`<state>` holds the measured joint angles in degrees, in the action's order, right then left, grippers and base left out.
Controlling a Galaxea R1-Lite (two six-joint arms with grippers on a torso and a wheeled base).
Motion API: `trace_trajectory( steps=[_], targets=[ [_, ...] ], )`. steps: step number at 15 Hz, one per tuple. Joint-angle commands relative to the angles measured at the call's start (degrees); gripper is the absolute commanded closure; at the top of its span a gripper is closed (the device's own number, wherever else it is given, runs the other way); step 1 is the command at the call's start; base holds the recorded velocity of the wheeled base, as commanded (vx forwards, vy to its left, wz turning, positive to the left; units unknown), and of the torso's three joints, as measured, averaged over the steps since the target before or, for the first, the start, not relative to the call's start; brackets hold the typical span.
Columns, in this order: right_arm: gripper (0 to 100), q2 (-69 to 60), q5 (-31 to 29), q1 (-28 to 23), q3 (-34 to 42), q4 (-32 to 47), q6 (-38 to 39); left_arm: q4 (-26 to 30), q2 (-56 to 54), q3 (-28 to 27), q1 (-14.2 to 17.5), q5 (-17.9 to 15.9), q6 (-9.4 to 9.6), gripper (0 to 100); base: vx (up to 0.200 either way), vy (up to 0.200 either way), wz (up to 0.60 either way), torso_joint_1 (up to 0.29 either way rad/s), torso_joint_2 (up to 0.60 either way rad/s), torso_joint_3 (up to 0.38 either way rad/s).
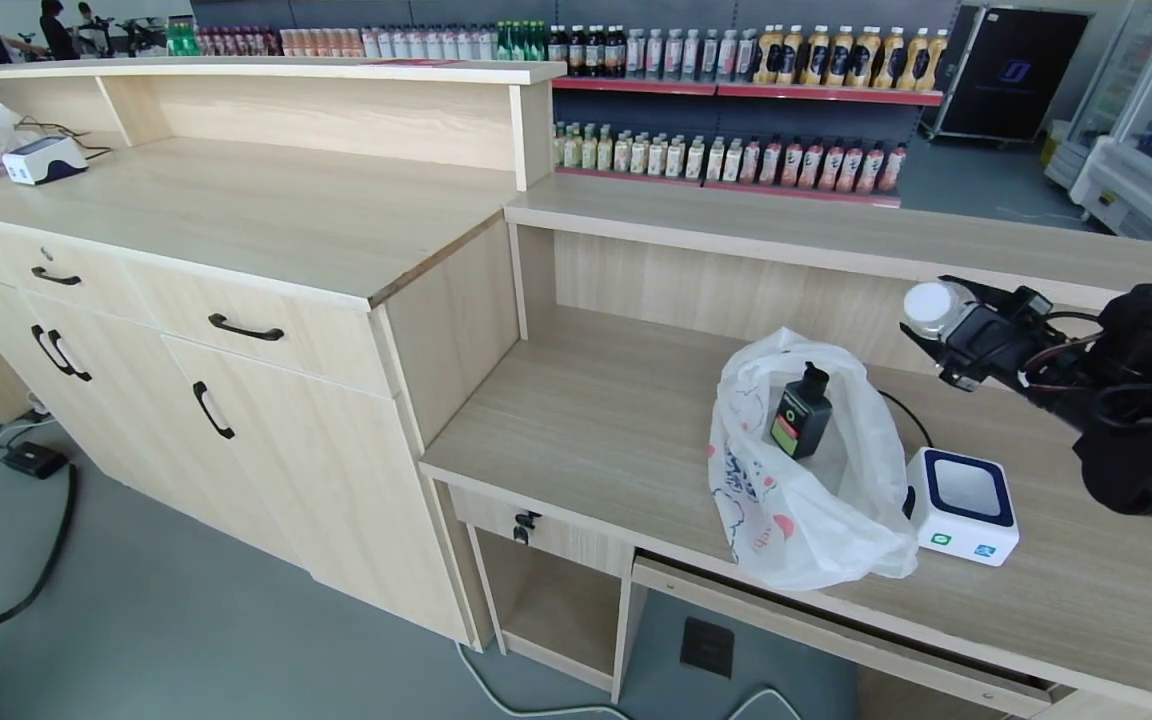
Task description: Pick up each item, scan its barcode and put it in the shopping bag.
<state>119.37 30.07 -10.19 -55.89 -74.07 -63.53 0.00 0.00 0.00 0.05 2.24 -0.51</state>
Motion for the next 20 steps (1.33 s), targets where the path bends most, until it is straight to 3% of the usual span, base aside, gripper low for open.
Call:
trace_trajectory(
  steps=[1, 11, 20],
  targets=[
    [100, 1.7, 1.8, -1.1, 0.3, -0.6, -0.9, 0.0, 0.0, 0.0, 0.0, 0.0, -0.02, 0, 0.0, 0.0, 0.0, 0.0, 0.0, 0.0],
    [100, 8.5, 16.7, -5.5, 0.6, -5.8, -6.6, 0.0, 0.0, 0.0, 0.0, 0.0, -0.02, 0, 0.0, 0.0, 0.0, 0.0, 0.0, 0.0],
    [100, 12.6, 19.2, -6.0, 1.6, -7.4, -8.5, 0.0, 0.0, 0.0, 0.0, 0.0, -0.02, 0, 0.0, 0.0, 0.0, 0.0, 0.0, 0.0]
  ],
)
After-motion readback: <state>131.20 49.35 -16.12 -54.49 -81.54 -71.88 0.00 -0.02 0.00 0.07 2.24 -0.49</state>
